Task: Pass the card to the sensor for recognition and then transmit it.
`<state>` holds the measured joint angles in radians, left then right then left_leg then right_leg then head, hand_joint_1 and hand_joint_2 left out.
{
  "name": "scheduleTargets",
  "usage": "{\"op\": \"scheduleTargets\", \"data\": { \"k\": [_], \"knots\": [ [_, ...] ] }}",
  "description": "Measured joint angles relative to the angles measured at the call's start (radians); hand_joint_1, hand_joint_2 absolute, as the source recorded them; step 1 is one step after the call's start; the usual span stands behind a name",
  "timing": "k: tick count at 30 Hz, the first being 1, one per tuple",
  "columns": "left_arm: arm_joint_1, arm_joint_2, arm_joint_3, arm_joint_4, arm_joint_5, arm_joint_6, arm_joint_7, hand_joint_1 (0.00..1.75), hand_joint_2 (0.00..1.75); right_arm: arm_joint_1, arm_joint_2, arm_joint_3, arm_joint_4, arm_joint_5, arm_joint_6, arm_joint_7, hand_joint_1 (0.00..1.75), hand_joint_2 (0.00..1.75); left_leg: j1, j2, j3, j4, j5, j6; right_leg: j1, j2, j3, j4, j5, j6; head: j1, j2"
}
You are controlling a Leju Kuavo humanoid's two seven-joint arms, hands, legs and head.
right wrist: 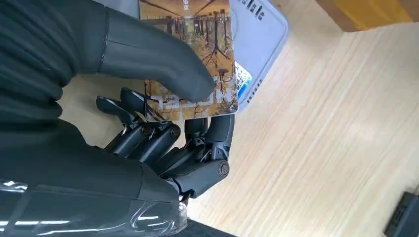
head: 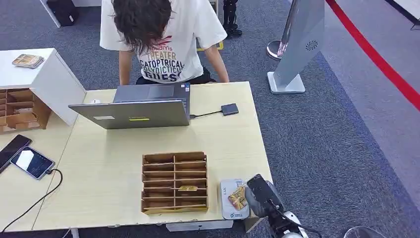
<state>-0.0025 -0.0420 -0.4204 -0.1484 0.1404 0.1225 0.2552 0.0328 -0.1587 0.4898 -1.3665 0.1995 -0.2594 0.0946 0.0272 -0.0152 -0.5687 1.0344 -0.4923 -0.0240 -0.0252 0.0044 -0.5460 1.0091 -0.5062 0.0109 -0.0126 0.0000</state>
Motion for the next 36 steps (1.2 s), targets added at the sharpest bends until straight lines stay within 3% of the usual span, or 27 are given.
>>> {"op": "scheduleTargets", "data": {
  "k": [19, 36],
  "knots": [
    [-0.001, 0.001, -0.001, 0.0, 0.006, -0.011, 0.004, 0.0, 0.0, -0.056, 0.032, 0.019, 0.064, 0.173, -0.012, 0.083, 1.75, 1.75, 0.0, 0.0, 0.001, 0.0, 0.0, 0.0, 0.0, 0.0, 0.001, 0.0, 0.0, 0.0, 0.0, 0.0],
    [-0.002, 0.003, -0.007, 0.0, 0.015, -0.018, 0.006, 0.0, 0.0, -0.069, 0.054, 0.012, 0.085, 0.222, 0.021, 0.091, 1.75, 1.75, 0.0, 0.0, 0.001, 0.0, 0.0, 0.0, 0.0, 0.0, 0.001, 0.0, 0.0, 0.0, 0.0, 0.0]
  ]
}}
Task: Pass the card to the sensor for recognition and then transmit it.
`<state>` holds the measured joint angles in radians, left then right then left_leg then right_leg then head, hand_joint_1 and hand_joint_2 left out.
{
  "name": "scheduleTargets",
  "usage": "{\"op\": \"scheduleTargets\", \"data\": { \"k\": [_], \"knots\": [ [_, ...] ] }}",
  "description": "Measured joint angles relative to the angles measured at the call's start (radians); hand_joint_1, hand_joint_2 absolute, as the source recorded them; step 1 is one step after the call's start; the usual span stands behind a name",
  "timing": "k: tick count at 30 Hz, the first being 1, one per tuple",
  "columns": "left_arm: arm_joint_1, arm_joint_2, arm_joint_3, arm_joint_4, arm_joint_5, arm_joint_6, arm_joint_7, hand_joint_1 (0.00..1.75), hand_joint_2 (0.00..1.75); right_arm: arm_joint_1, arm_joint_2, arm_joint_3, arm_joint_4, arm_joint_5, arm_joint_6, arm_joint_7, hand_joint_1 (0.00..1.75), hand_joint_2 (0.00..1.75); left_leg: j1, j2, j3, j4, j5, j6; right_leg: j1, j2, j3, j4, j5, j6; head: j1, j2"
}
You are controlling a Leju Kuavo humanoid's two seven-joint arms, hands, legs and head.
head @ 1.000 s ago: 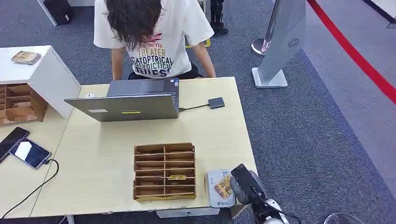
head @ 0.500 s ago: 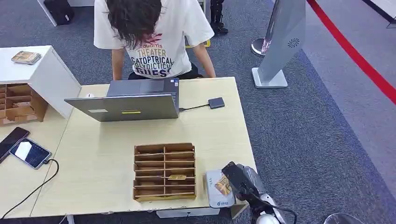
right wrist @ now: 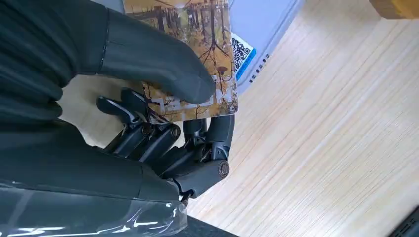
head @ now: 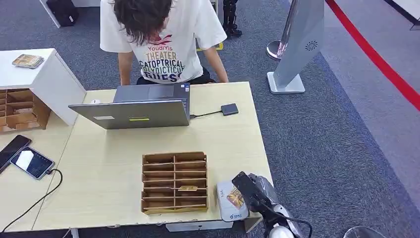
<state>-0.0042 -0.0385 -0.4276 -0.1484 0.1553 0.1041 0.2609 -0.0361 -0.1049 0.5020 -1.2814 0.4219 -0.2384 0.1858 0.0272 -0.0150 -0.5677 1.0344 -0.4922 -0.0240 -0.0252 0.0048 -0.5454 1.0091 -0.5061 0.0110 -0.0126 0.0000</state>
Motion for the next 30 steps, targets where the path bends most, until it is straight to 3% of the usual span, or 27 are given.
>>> {"op": "scheduleTargets", "data": {
  "k": [30],
  "knots": [
    [0.0, 0.0, -0.001, 0.0, 0.002, 0.0, 0.0, 0.0, 0.0, 0.001, 0.003, -0.005, 0.003, 0.002, 0.001, 0.0, 1.75, 1.75, 0.0, 0.0, 0.0, 0.0, 0.0, 0.0, 0.0, 0.0, 0.0, 0.0, 0.0, 0.0, 0.0, 0.0]
  ]
}}
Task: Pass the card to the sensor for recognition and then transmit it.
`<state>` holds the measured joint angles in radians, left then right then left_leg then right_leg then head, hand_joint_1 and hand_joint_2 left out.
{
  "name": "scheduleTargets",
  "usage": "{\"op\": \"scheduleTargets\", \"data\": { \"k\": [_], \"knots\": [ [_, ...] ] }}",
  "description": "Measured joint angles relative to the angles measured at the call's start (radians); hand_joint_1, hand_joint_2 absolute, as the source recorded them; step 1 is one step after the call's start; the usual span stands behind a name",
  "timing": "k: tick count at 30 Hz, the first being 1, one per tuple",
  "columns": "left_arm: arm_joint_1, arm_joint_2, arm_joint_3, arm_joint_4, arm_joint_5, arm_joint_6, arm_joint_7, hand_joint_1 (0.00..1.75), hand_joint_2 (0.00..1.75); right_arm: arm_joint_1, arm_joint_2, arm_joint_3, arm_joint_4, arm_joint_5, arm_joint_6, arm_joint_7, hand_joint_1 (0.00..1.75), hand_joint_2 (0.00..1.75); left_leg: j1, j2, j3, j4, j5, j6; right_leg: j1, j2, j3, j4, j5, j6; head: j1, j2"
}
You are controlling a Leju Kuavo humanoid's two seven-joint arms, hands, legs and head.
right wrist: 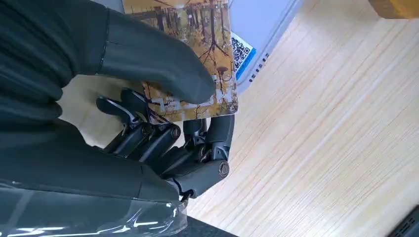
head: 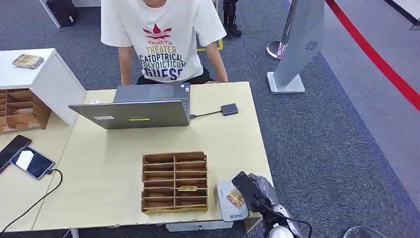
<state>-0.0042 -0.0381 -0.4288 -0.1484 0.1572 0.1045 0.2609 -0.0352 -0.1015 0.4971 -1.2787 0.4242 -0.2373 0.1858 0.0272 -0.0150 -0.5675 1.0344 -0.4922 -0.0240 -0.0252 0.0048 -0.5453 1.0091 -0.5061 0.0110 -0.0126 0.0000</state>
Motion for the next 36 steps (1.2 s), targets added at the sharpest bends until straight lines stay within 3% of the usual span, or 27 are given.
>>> {"op": "scheduleTargets", "data": {
  "k": [36],
  "knots": [
    [0.0, 0.0, -0.002, 0.0, -0.002, 0.005, 0.0, 0.0, 0.0, 0.001, 0.0, -0.001, 0.002, -0.009, -0.003, -0.005, 1.75, 1.75, 0.0, 0.0, 0.0, 0.0, 0.0, 0.0, 0.0, 0.0, 0.0, 0.0, 0.0, 0.0, 0.0, 0.0]
  ]
}}
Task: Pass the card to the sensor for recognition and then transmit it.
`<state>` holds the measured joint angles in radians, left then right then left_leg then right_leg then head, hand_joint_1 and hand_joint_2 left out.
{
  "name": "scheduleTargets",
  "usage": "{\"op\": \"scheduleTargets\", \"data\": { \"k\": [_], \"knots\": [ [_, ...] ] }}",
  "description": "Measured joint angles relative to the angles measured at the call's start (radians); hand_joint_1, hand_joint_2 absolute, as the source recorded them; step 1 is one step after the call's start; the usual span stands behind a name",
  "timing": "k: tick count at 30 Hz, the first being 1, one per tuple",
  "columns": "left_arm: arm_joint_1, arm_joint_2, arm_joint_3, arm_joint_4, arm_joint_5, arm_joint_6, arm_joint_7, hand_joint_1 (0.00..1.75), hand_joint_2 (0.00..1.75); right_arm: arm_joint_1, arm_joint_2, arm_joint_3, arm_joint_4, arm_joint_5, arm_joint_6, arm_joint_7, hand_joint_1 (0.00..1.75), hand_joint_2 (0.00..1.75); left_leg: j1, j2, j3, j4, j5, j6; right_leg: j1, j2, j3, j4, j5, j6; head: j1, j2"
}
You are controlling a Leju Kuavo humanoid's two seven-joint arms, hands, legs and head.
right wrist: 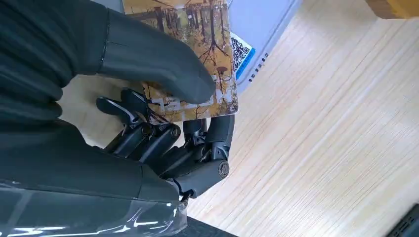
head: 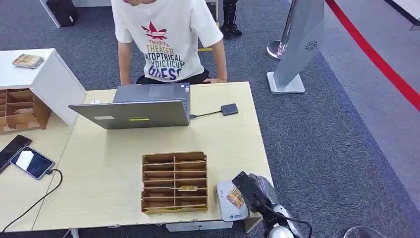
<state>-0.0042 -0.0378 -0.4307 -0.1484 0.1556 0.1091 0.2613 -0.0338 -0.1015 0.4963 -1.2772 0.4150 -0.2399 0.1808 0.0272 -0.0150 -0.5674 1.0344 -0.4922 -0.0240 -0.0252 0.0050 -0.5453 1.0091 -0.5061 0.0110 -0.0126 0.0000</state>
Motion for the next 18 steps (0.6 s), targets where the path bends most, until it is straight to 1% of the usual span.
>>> {"op": "scheduleTargets", "data": {
  "k": [18],
  "knots": [
    [-0.003, 0.003, -0.012, 0.0, -0.011, -0.002, 0.008, 0.0, 0.0, -0.001, 0.0, -0.018, 0.005, -0.01, -0.001, -0.003, 1.75, 1.75, 0.0, 0.0, 0.001, 0.0, 0.0, 0.0, 0.0, 0.0, 0.001, 0.0, 0.0, 0.0, 0.0, 0.0]
  ]
}}
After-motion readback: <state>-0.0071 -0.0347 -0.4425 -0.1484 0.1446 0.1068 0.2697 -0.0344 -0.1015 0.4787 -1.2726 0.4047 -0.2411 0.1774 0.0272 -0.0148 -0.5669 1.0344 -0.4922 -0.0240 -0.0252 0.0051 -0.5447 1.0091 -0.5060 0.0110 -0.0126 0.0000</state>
